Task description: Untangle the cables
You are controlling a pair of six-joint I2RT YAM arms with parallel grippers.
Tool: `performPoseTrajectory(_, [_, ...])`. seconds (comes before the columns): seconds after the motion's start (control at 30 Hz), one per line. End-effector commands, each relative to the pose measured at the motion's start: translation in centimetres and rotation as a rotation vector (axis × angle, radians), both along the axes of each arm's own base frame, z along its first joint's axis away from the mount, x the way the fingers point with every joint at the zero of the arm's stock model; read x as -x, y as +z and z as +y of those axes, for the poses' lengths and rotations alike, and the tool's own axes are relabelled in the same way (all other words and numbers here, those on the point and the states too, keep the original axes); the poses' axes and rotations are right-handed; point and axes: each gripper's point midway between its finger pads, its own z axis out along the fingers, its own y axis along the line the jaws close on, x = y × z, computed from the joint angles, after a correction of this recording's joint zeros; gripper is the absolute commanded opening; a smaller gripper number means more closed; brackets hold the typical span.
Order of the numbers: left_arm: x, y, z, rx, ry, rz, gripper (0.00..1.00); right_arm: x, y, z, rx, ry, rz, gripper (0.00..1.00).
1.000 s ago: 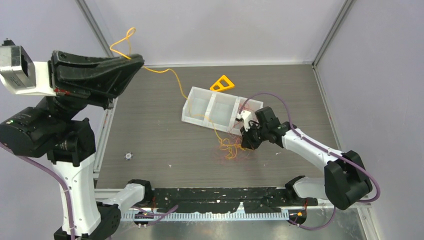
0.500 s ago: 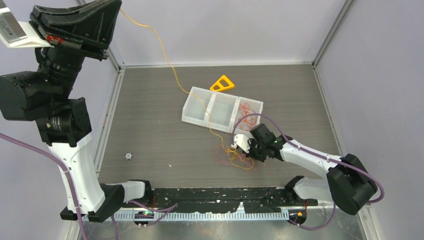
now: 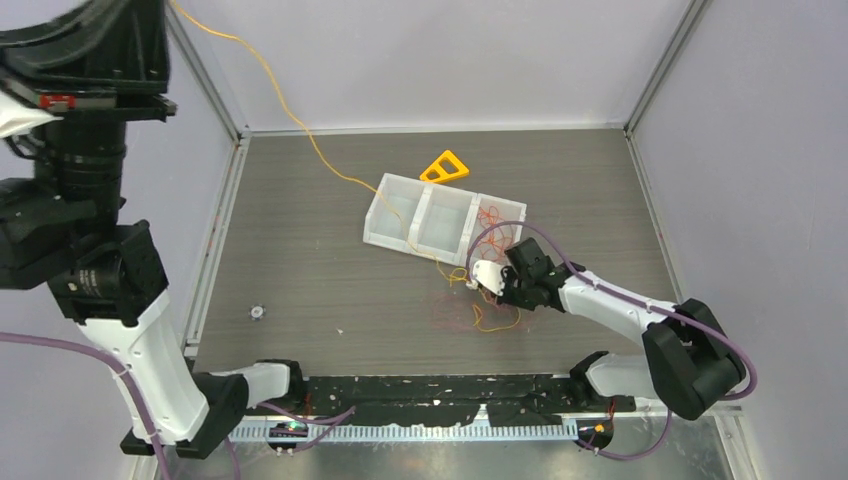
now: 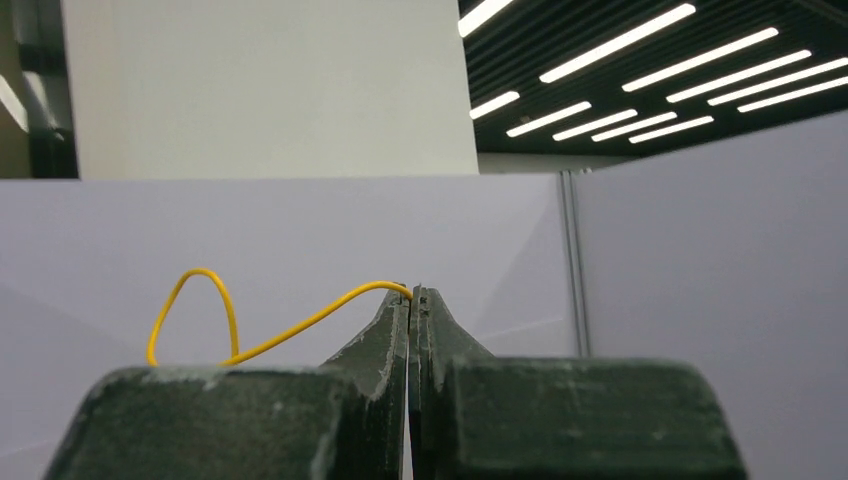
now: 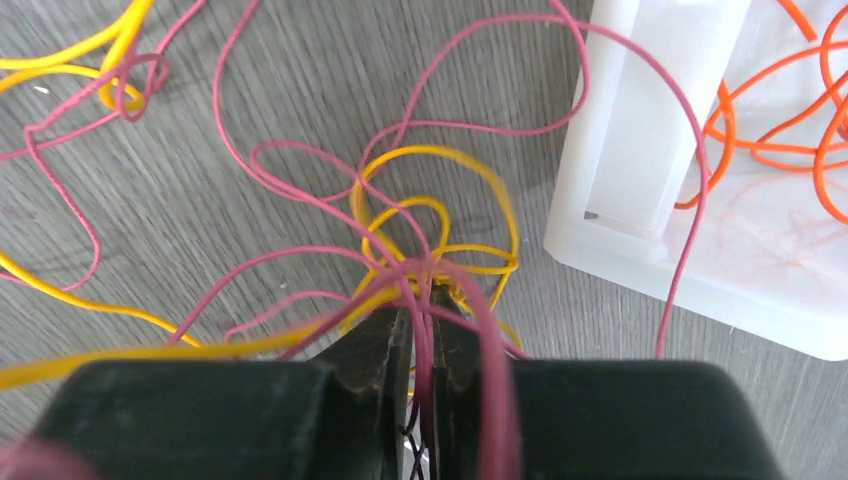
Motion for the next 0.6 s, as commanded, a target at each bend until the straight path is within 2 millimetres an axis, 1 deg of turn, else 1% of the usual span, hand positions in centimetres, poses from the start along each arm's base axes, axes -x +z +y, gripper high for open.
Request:
performPoseTrajectory(0.0, [-4.5, -5.4, -3.0, -0.112, -0.145, 0.165, 0.0, 1.4, 1.0, -0.4, 0.0, -0.018, 0.093, 0.33])
performPoseTrajectory(0.03, [-4.9, -7.0, -3.8, -0.135, -0.201, 0.21, 0.0, 1.7, 1.7, -0.1, -0.028, -0.037, 0.107, 0.4])
performPoseTrajectory(0.07, [-5.1, -9.0, -4.7, -0.15, -0.273, 0.271, 0.0, 1.2, 3.8, 1.3, -0.104, -0.023, 0.079, 0.55])
performPoseTrajectory(0.1, [-4.8, -10.6, -5.6, -0.174, -0.344, 0.301, 0.0, 1.7, 5.2, 1.5, -0.142, -0.028, 0.078, 0.62])
performPoseTrajectory(0.13, [-4.8, -13.0, -6.5, -0.187, -0.415, 0.364, 0.0, 1.7, 6.9, 2.6, -0.2, -0.009, 0.07, 0.72])
performPoseTrajectory(0.17, [-5.3, -15.8, -6.9, -0.193, -0.452, 0.441, 0.0, 2.3, 8.2, 2.7, -0.23, -0.01, 0.066, 0.74])
performPoseTrajectory(0.2, [-6.3, -19.8, -7.2, -0.187, -0.474, 0.541, 0.0, 2.3, 9.5, 3.2, -0.269, 0.005, 0.055, 0.78])
performPoseTrajectory(0.23, [-6.4, -22.9, -7.3, -0.201, -0.476, 0.606, 0.0, 2.8, 10.3, 3.2, -0.282, 0.013, 0.046, 0.79])
performPoseTrajectory(0.27, [-7.0, -26.7, -7.1, -0.217, -0.446, 0.694, 0.0, 3.2, 10.9, 3.0, -0.283, 0.022, 0.05, 0.82])
performPoseTrajectory(0.33, [-7.7, -33.7, -6.1, -0.284, -0.344, 0.837, 0.0, 3.6, 12.0, 2.8, -0.285, 0.023, 0.043, 0.84])
performPoseTrajectory(0.37, [-8.1, -37.3, -5.1, -0.332, -0.263, 0.919, 0.0, 3.8, 12.4, 2.9, -0.296, 0.024, 0.049, 0.84])
performPoseTrajectory(0.4, [-8.9, -40.9, -3.6, -0.361, -0.154, 1.004, 0.0, 4.1, 13.2, 3.1, -0.314, 0.024, 0.06, 0.85])
performPoseTrajectory(0.43, [-9.2, -44.3, -2.3, -0.431, -0.075, 1.075, 0.0, 4.4, 14.3, 3.8, -0.358, 0.042, 0.063, 0.85])
performPoseTrajectory(0.5, [-8.8, -50.0, -0.3, -0.605, 0.02, 1.159, 0.0, 4.5, 15.8, 5.1, -0.426, 0.045, 0.082, 0.85])
performPoseTrajectory(0.57, [-7.7, -53.8, 0.4, -0.794, 0.021, 1.155, 0.0, 4.4, 16.4, 6.4, -0.462, 0.054, 0.104, 0.84])
